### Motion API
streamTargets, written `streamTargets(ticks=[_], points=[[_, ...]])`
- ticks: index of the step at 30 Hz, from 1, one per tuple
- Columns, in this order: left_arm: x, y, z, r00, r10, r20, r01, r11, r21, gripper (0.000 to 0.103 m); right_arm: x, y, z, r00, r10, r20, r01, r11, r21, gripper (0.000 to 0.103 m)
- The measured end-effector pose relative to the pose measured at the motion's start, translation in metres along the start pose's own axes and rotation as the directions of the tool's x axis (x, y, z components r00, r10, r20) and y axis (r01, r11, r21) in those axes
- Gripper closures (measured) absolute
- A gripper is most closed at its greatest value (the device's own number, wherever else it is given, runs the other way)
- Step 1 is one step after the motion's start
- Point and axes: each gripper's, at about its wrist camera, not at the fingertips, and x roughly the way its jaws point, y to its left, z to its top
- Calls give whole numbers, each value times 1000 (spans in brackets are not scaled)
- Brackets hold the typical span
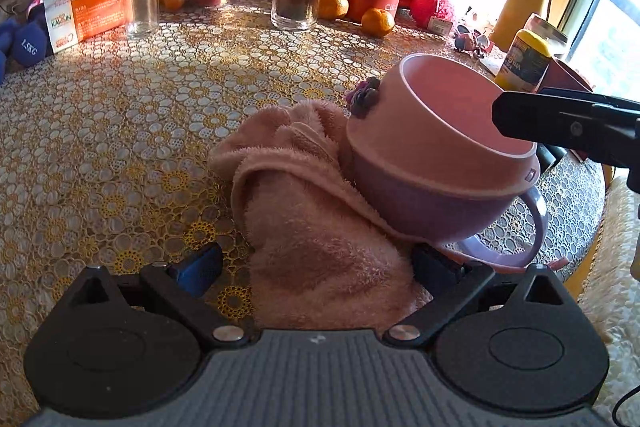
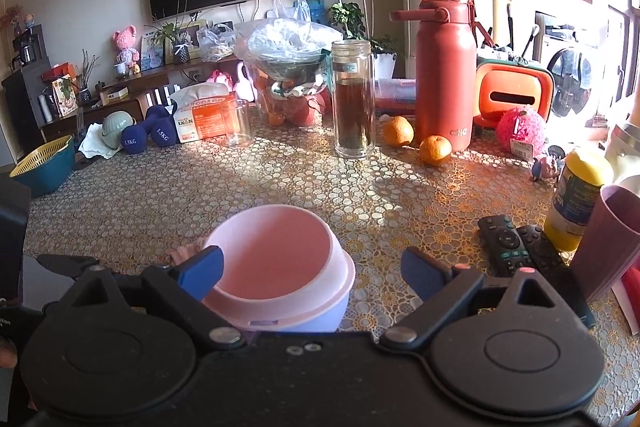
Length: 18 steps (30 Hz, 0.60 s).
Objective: Organize objects
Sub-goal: 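Grasp the pink towel with the left tool while the right tool grips the lavender cup rim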
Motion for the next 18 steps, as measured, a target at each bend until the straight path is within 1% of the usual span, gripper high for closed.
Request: streamTargets(ticks=[2,3,4,5,6,8,10,13,14,15,16,18], points=[[0,2,-1,1000,-15,3,15,1000,-9,24,6,-2,2,1000,-6,-18,6,1000,14,10],[-2,1,0,1000,-17,2,17,1000,-9,30,9,-2,2,1000,-7,-27,7,1000,20,12],[-3,0,1,1000,-21,-4,21,1000,-11,42,12,-2,3,999,-6,-36,7,1000,26,12],[-3,0,2,1000,-28,-9,28,999,-16,52,15,-2,3,999,-9,-46,10,999,31,14],[-5,-2,2,1000,-24,-5,24,1000,-17,55,18,-1,4,998,-15,-60,17,999,36,16],[-9,-6,2,1000,-9,12,9,1000,4,70,25,0,5,996,-20,-85,23,999,39,19],[-14,-11,1,999,15,32,-16,999,32,73,29,1,6,994,-28,-103,33,998,45,21],[-26,-17,0,997,43,70,-47,997,55,78,35,0,7,991,-25,-131,31,998,45,28],[-32,-18,0,995,42,88,-47,997,54,79,37,-2,6,989,-28,-144,35,998,53,30],[-38,-18,0,994,27,104,-32,998,50,80,37,-5,5,989,-11,-149,22,997,75,32],[-44,-18,0,993,9,116,-13,999,40,81,38,-7,5,987,5,-159,11,995,99,35],[-57,-20,2,990,-28,141,26,999,22,82,39,-11,4,984,28,-177,-3,990,140,51]])
